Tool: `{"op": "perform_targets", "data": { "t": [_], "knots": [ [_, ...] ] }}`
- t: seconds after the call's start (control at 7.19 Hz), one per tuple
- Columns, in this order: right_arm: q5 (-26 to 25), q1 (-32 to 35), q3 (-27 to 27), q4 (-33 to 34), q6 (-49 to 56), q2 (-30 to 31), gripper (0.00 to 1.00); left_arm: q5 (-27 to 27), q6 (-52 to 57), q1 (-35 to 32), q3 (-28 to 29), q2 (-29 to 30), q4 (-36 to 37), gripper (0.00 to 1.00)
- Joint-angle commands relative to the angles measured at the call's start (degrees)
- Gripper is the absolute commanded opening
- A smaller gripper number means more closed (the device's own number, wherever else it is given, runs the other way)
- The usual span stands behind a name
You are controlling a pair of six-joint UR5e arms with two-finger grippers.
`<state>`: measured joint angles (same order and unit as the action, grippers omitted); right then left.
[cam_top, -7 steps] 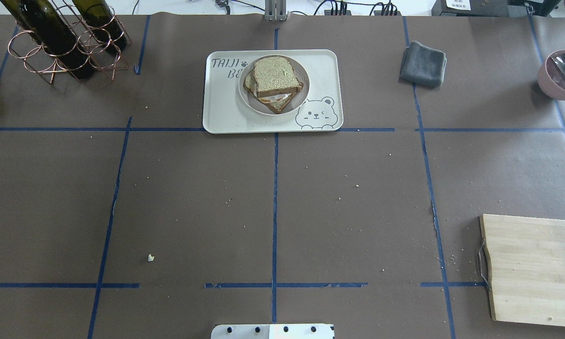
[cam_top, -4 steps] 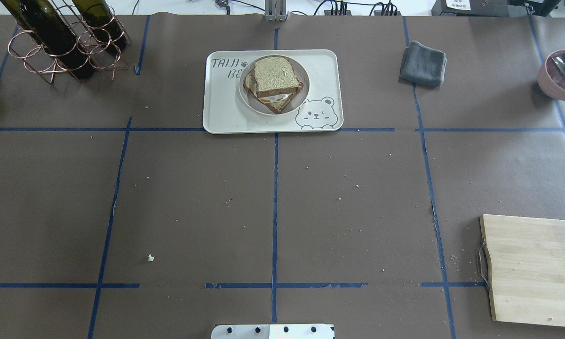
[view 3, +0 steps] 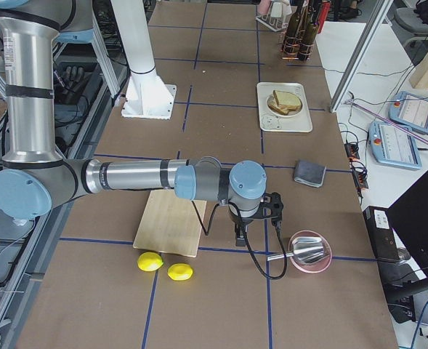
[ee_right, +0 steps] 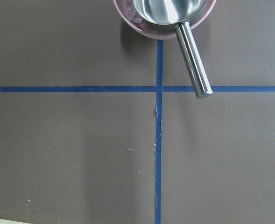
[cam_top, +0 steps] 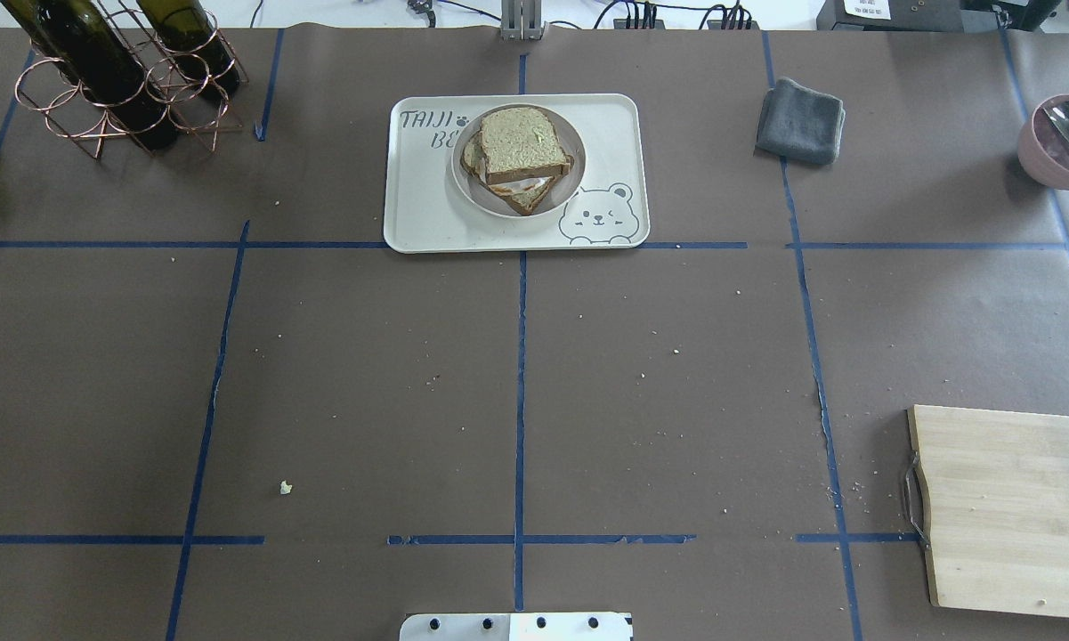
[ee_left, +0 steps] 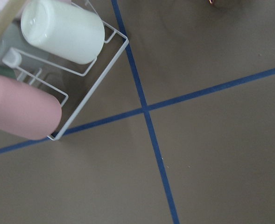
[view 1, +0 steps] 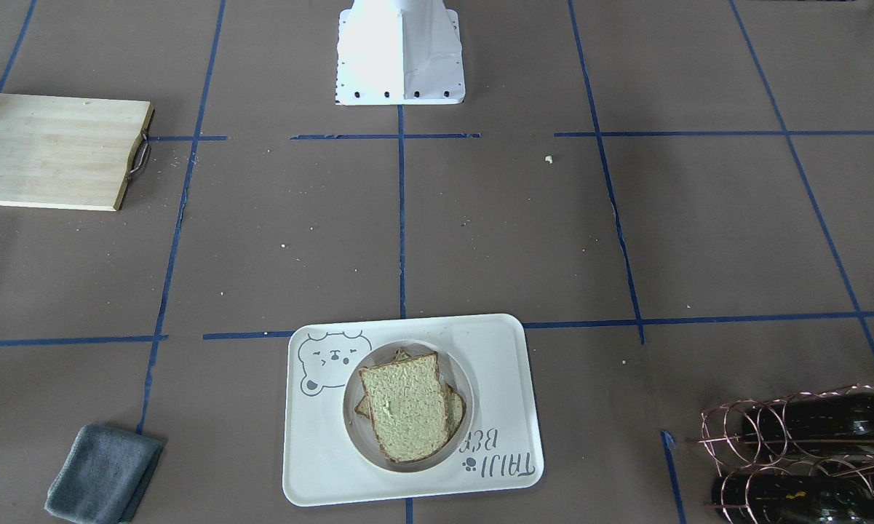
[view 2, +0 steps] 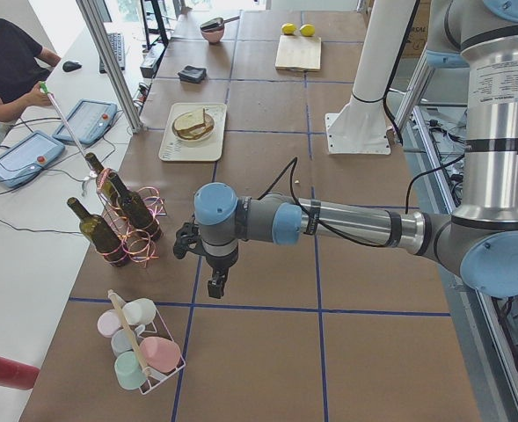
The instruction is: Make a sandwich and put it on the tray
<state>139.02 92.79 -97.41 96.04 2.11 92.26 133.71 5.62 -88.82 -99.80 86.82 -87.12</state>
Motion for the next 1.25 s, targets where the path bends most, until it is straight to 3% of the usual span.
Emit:
{"op": "perform_targets", "data": {
  "t": [0.0, 1.11],
  "knots": [
    [0.2, 0.0, 0.9, 0.1, -0.1, 0.5, 1.0, 0.9, 0.0, -1.2, 0.3, -1.1, 2.5, 1.0],
    [-0.1, 0.4, 0.7, -0.1, 0.0, 3.8, 1.0, 0.9, -0.1, -1.2, 0.2, -0.3, 4.8, 1.0]
  ]
}}
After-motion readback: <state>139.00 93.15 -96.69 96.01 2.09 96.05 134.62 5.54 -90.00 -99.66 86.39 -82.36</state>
